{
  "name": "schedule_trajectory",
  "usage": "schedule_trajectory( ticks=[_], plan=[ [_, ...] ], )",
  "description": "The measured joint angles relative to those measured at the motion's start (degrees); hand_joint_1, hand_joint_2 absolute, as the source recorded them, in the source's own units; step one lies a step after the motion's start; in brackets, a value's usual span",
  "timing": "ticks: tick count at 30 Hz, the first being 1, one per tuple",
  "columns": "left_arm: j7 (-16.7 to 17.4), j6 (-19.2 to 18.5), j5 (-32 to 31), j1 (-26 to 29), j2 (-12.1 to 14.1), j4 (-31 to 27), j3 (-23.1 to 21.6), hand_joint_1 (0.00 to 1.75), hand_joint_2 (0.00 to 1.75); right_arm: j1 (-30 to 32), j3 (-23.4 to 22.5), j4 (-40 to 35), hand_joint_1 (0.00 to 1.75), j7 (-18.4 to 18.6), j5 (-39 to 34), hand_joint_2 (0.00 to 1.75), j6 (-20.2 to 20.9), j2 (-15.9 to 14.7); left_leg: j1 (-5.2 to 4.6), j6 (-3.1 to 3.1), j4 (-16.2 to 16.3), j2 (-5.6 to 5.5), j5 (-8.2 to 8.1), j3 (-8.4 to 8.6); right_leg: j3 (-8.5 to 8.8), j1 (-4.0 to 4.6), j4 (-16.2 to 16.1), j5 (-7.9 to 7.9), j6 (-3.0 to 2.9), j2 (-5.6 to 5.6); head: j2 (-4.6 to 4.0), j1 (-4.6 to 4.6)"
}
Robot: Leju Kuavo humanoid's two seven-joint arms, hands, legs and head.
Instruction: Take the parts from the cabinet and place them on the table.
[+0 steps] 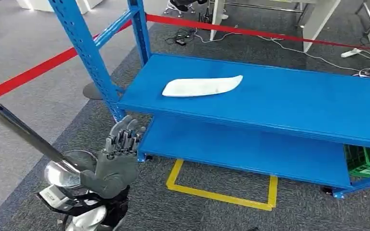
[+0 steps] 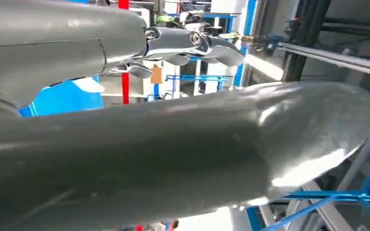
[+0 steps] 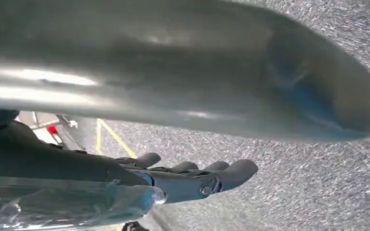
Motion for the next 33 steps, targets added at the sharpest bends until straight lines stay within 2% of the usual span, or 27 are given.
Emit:
schedule_trajectory(
  ticks=[2,3,4,5,6,8,9,10,13,14,15,17,18,19,20,21,23,24,25,26,28,29,30,31,32,33],
  plan=[
    [0.0,-0.9,0.02,0.02,0.0,0.02,0.02,0.0,0.0,0.04,0.0,0.0,0.0,-0.11,0.02,0.0,0.0,-0.02,-0.1,0.28,0.0,0.0,-0.16,0.01,-4.34,-0.03,9.16,-4.04,0.26,0.0,0.0,0.07],
    [0.0,-1.16,0.02,0.03,0.02,0.02,0.06,0.0,0.0,0.1,0.0,0.0,0.0,-0.15,0.04,0.0,0.02,-0.02,-0.16,0.38,0.0,0.0,-0.24,0.06,-6.41,0.0,13.15,-5.3,0.36,0.0,0.0,0.14],
    [0.0,-1.27,0.04,0.04,0.02,0.02,0.09,0.0,0.0,0.16,0.0,0.0,0.0,-0.15,0.04,0.0,0.02,-0.02,-0.19,0.4,0.0,-0.01,-0.32,0.16,-7.36,-0.01,14.78,-5.33,0.38,-0.01,0.0,0.11],
    [0.0,-1.36,0.02,0.05,0.02,0.02,0.09,0.0,0.0,0.24,0.0,0.0,0.0,-0.15,0.04,0.0,0.02,-0.02,-0.19,0.42,0.0,-0.04,-0.46,0.38,-6.92,0.0,13.62,-3.96,0.32,0.0,0.0,0.11],
    [0.0,-1.33,0.0,0.05,0.0,0.02,0.09,0.0,0.0,0.24,0.0,0.0,0.0,-0.2,0.04,0.0,0.02,-0.02,-0.19,0.27,0.0,-0.1,-0.64,0.72,-5.04,0.0,9.71,-1.42,0.21,-0.01,0.0,0.16],
    [0.0,-1.31,-0.17,0.05,0.0,0.02,0.11,0.0,0.0,0.16,0.0,0.0,0.0,-0.2,0.06,0.0,0.02,-0.02,-0.16,-0.13,0.01,-0.13,-1.18,1.59,0.31,-0.03,-0.74,3.31,-0.04,-0.08,0.0,0.16],
    [0.0,-1.29,-0.22,0.06,0.0,0.02,0.13,0.0,0.0,0.03,0.0,0.0,0.0,-0.17,0.07,0.0,0.04,-0.02,-0.53,-0.57,0.05,-0.12,-1.62,1.56,1.39,0.08,-2.4,2.01,-0.19,-0.1,0.0,0.16],
    [0.0,-1.29,-0.39,0.09,0.0,0.0,0.2,0.0,0.0,-0.12,0.0,0.0,0.0,-0.11,0.15,0.0,0.07,-0.02,-0.62,-0.85,0.18,-0.18,-1.85,1.54,1.75,0.09,-2.76,1.91,-0.74,-0.02,0.0,0.07],
    [0.0,-1.27,0.02,0.1,-0.02,0.0,0.24,0.0,0.0,0.21,0.0,0.0,0.0,0.15,0.22,0.0,0.13,-0.02,-0.41,-1.53,-0.11,-0.17,-1.49,1.95,1.72,0.37,-2.84,2.01,-1.6,0.02,0.0,-0.08],
    [0.0,-1.23,0.2,0.13,-0.07,-0.05,0.31,0.0,0.0,0.19,-0.02,0.0,0.0,0.15,0.22,0.0,0.13,0.0,-0.36,-1.91,0.08,-0.11,-2.18,1.97,2.19,-0.09,-3.24,2.17,-1.9,-0.03,0.0,-0.08],
    [0.0,-1.16,0.22,0.12,-0.04,-0.09,0.37,0.0,0.0,0.12,-0.02,0.0,0.0,0.15,0.24,0.0,0.11,0.0,-0.48,-2.3,2.04,-0.06,-3.23,1.09,2.46,-0.18,-3.39,1.98,-2.2,-0.03,0.0,-0.65],
    [0.0,-1.09,0.37,0.17,-0.04,-0.09,0.57,0.0,0.0,0.04,-0.02,0.0,0.0,0.15,0.26,0.0,0.11,0.0,-0.23,-2.81,10.82,-0.05,-6.94,-3.92,2.63,-0.24,-3.42,1.64,-2.68,-0.08,0.0,-0.94],
    [0.0,-1.09,0.37,0.19,-0.07,-0.09,0.66,0.0,0.0,0.08,-0.02,0.0,0.0,0.15,0.26,0.0,0.11,0.0,-0.17,-2.96,15.4,-0.05,-8.24,-6.78,2.7,-0.24,-3.42,1.47,-2.78,-0.12,0.0,-0.83],
    [0.0,-1.07,0.37,0.25,-0.07,-0.09,0.74,0.0,0.0,0.1,-0.02,0.0,0.0,0.15,0.26,0.0,0.11,-0.02,-0.12,-3.01,17.72,-0.05,-8.12,-8.69,2.86,-0.25,-3.41,1.28,-2.73,-0.1,0.0,-0.91],
    [0.0,-1.07,0.37,0.29,-0.07,-0.09,0.77,0.0,0.0,0.16,-0.02,0.0,0.0,0.2,0.24,0.0,0.11,-0.02,-0.06,-3.02,17.27,-0.05,-6.59,-9.02,3.16,-0.26,-3.41,1.06,-2.68,-0.04,0.0,-0.89],
    [0.0,-1.07,0.37,0.29,-0.09,-0.09,0.81,0.0,0.0,0.2,-0.02,0.0,0.0,0.2,0.24,0.0,0.13,0.0,0.01,-2.98,14.82,-0.05,-4.0,-8.31,3.53,-0.28,-3.42,0.78,-2.57,0.03,0.0,-0.87],
    [0.0,-0.9,0.28,0.29,-0.11,-0.09,0.81,0.0,0.0,0.19,-0.02,0.0,0.0,0.13,0.26,0.0,0.13,0.0,0.12,-2.88,5.05,0.05,2.34,-4.2,4.58,-0.43,-3.42,0.09,-2.08,0.19,0.0,-0.85],
    [0.0,-0.66,0.02,0.29,-0.11,-0.09,0.81,0.0,0.0,0.16,-0.02,0.0,0.0,0.11,0.24,0.0,0.11,-0.02,0.13,-2.92,2.1,0.31,3.0,-2.95,4.67,-0.17,-3.38,-0.25,-1.65,0.24,0.0,-0.96],
    [0.0,-0.55,-0.02,0.27,-0.18,-0.11,0.77,0.0,0.0,0.09,-0.02,0.0,0.0,0.07,0.26,0.0,0.11,-0.04,0.06,-2.24,0.36,0.13,1.81,-2.12,4.62,0.05,-3.06,-0.67,-1.23,0.4,0.0,-1.07],
    [0.0,-0.53,-0.09,0.31,-0.17,-0.11,0.74,0.0,0.0,0.08,-0.02,0.0,0.0,0.04,0.28,0.0,0.11,-0.04,0.01,-1.78,0.79,0.12,1.8,-2.3,4.37,0.06,-3.46,-0.62,-1.05,0.26,0.0,-0.8],
    [0.0,-0.48,-0.09,0.34,-0.2,-0.11,0.79,0.0,0.0,0.12,-0.02,0.0,0.0,0.04,0.31,0.0,0.11,-0.04,-0.21,-1.0,0.73,-0.06,1.48,-2.21,4.86,-0.07,-4.0,-0.76,-0.38,0.08,0.0,-0.83],
    [0.0,-0.48,-0.09,0.35,-0.33,-0.18,0.77,0.0,0.0,0.07,-0.02,0.0,0.0,0.04,0.31,0.0,0.11,-0.04,0.16,-0.54,0.43,-0.05,1.6,-1.94,5.01,-0.14,-3.83,-1.07,0.02,0.06,0.0,-0.92],
    [0.0,-0.5,-0.09,0.35,-0.33,-0.22,0.74,0.0,0.0,0.01,-0.02,0.0,0.0,0.04,0.31,0.0,0.11,-0.04,0.19,-0.25,0.43,-0.04,1.44,-1.78,4.49,-0.11,-2.36,-1.99,0.24,-0.02,0.0,-0.54],
    [0.0,-0.5,-0.09,0.36,-0.33,-0.22,0.76,0.0,0.0,-0.05,-0.02,0.0,0.0,0.02,0.31,0.0,0.11,-0.04,0.18,0.06,0.43,-0.01,1.31,-1.71,2.8,-0.1,1.0,-3.92,0.34,-0.02,0.0,-0.3],
    [0.0,-0.53,-0.09,0.36,-0.31,-0.22,0.74,0.0,0.0,-0.01,-0.02,0.0,0.0,0.02,0.31,0.0,0.11,-0.04,0.1,0.24,0.43,0.01,1.2,-1.69,0.05,-0.11,6.3,-6.45,0.44,-0.02,0.0,-0.37],
    [0.0,-0.57,-0.02,0.37,-0.31,-0.22,0.77,0.0,0.0,0.05,-0.02,0.0,0.0,0.02,0.31,0.0,0.11,-0.04,0.02,0.39,0.44,0.0,1.1,-1.66,-2.46,-0.08,10.86,-8.13,0.51,-0.01,0.0,-0.3]
  ],
)
